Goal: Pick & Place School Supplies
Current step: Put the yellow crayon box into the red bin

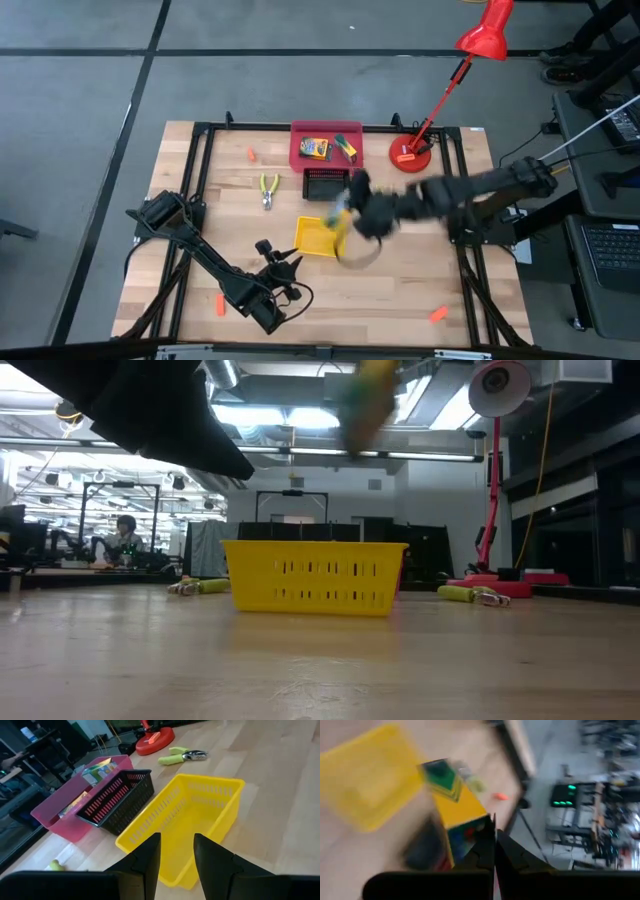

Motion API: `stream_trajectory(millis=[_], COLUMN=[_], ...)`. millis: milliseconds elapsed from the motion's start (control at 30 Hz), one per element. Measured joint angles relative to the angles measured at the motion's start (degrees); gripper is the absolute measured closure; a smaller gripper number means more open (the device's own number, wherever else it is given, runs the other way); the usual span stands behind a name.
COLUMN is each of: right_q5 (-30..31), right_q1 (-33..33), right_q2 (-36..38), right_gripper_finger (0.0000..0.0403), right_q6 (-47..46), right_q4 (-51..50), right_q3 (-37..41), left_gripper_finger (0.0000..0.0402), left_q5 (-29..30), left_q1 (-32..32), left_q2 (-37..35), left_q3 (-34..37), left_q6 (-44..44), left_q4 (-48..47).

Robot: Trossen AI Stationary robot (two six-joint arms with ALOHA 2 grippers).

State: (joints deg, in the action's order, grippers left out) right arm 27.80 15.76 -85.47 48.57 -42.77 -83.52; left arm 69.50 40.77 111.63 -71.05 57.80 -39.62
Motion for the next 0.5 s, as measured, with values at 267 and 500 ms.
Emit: stream_trajectory(millis=[267,500], right_q5=[-14.9,-31.4], right_q1=[-20.0,-32.9], right_q2=[0.8,-3.1], right_gripper_finger=[0.0402,0.0403], right_q6=[2.8,-4.5], right_q4=[17.3,30.7], right_q3=[-0.1,-0.1], left_gripper_finger=[0.0288,0.0288], left_q5=[0.0,0.0], left_q1=[-0.4,-1.2], left_q2=[0.0,0.0], left_q3=[2.5,3.0], left_q6=[2.5,3.8], left_q4=[-0.3,-0.5])
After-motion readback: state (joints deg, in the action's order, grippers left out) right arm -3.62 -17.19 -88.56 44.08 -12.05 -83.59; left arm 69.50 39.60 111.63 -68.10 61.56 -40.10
